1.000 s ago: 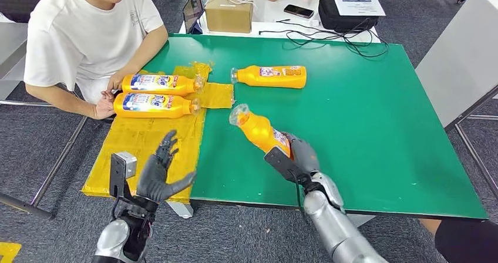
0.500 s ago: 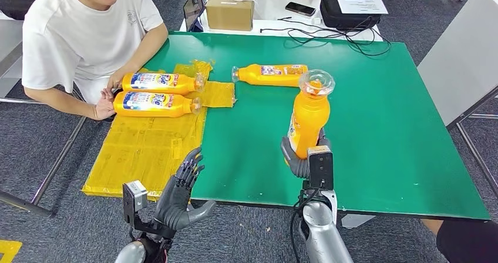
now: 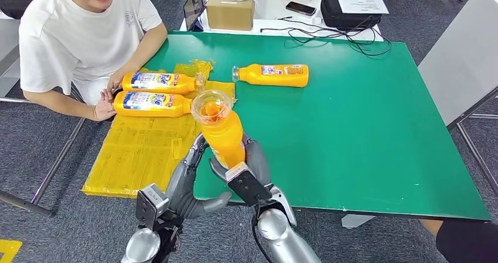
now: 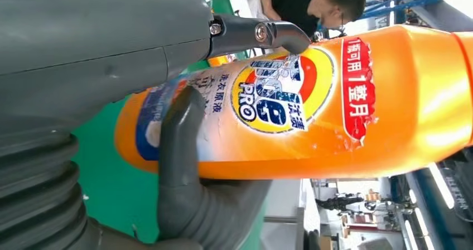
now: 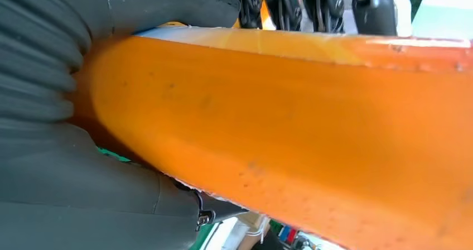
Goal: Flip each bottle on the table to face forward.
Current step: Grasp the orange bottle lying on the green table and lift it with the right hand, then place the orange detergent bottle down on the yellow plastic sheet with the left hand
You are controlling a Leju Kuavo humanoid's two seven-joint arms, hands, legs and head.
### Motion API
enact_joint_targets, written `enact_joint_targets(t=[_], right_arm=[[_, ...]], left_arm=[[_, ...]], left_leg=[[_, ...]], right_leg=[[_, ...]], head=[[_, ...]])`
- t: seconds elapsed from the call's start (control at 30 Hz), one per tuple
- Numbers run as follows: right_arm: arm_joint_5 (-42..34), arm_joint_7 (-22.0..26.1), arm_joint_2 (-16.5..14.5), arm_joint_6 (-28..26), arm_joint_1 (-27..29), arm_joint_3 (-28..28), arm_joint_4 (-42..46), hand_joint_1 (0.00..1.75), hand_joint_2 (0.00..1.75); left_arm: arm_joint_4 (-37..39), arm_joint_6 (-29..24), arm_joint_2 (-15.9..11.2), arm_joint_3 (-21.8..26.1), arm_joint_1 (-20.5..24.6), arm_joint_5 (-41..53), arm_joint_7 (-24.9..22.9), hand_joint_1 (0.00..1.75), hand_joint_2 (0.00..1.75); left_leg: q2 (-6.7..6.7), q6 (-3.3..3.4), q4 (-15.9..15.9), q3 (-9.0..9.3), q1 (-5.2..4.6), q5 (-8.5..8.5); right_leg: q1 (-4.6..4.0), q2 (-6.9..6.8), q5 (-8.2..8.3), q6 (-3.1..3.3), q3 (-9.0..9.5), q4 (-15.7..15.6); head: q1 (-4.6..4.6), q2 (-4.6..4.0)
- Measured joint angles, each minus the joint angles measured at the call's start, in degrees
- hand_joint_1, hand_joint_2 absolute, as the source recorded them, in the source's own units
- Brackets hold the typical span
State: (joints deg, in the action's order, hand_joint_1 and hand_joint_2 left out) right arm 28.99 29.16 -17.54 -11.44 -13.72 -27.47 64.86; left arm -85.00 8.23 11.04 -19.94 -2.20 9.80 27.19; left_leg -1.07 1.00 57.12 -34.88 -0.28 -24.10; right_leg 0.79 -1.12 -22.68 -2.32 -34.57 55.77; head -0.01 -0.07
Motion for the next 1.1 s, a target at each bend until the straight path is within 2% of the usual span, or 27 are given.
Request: enact_joint_targets(t=[0.37, 0.6, 0.83, 0.87, 0.9, 0.97, 1.0, 1.03, 1.1], right_arm=[[1.7, 0.9, 0.1, -2.5, -0.3, -3.7, -0.9, 1.75, 1.75], [3.0, 0.7, 0.3, -2.6, -0.4, -6.2, -2.0, 1.75, 1.75], [4.6, 0.7, 0.3, -3.3, -1.8, -9.0, -4.8, 1.75, 1.75], [4.8, 0.6, 0.3, -3.5, -2.1, -9.2, -5.3, 1.75, 1.75], [5.0, 0.6, 0.3, -3.7, -2.4, -9.5, -5.7, 1.75, 1.75], [5.4, 0.6, 0.3, -3.9, -2.9, -10.0, -6.6, 1.75, 1.75], [5.5, 0.5, 0.3, -4.0, -3.1, -10.3, -7.0, 1.67, 1.75], [5.6, 0.5, 0.3, -4.1, -3.3, -10.5, -7.4, 1.37, 1.75], [6.0, 0.2, 0.3, -4.3, -3.7, -10.9, -8.0, 0.78, 1.75]], left_arm=[[2.0, 2.1, 0.5, 0.1, 2.7, -3.1, -1.5, 0.0, 1.75], [2.5, 1.6, 0.6, 0.6, 3.6, -5.0, -2.0, 0.0, 1.75], [2.5, 1.7, 1.0, 2.2, 4.0, -10.6, -2.9, 0.0, 1.75], [2.5, 1.9, 1.0, 2.4, 4.0, -11.4, -3.1, 0.04, 1.75], [2.6, 2.1, 1.0, 2.7, 4.0, -12.4, -3.3, 0.41, 1.75], [2.8, 2.6, 1.0, 3.1, 4.0, -14.3, -3.8, 1.28, 1.75], [2.9, 2.7, 1.0, 3.3, 4.0, -15.0, -3.9, 1.68, 1.75], [3.0, 2.8, 1.0, 3.5, 3.9, -15.6, -4.0, 1.75, 1.75], [3.1, 3.0, 1.0, 3.9, 3.9, -17.1, -4.0, 1.75, 1.75]], left_leg=[[0.0, 0.01, 0.0, -0.02, -0.04, -0.01], [0.0, 0.01, 0.0, -0.02, -0.02, -0.01], [-0.02, 0.01, 0.0, -0.02, -0.03, 0.0], [-0.02, 0.01, 0.0, -0.02, -0.03, 0.0], [-0.02, 0.01, 0.0, -0.02, -0.03, 0.0], [-0.02, 0.01, 0.0, -0.02, -0.03, 0.0], [-0.02, 0.01, 0.0, -0.02, -0.03, 0.0], [-0.02, 0.01, 0.0, -0.02, -0.03, 0.0], [-0.02, 0.01, 0.0, -0.02, -0.03, 0.0]], right_leg=[[0.01, 0.0, 0.01, -0.01, -0.01, 0.0], [0.0, 0.01, 0.01, -0.01, -0.03, 0.0], [0.01, 0.01, 0.01, -0.01, -0.04, 0.0], [0.01, 0.02, 0.01, -0.01, -0.04, 0.0], [0.01, 0.02, 0.01, -0.01, -0.04, 0.0], [0.01, 0.02, 0.01, -0.01, -0.05, 0.0], [0.01, 0.02, 0.01, -0.01, -0.05, 0.0], [0.01, 0.02, 0.01, -0.01, -0.05, 0.0], [0.01, 0.02, 0.01, -0.01, -0.06, 0.0]], head=[[-0.01, 0.0], [-0.01, 0.0], [-0.01, 0.0], [-0.01, 0.0], [-0.01, 0.0], [-0.01, 0.0], [-0.01, 0.0], [-0.01, 0.0], [-0.01, 0.0]])
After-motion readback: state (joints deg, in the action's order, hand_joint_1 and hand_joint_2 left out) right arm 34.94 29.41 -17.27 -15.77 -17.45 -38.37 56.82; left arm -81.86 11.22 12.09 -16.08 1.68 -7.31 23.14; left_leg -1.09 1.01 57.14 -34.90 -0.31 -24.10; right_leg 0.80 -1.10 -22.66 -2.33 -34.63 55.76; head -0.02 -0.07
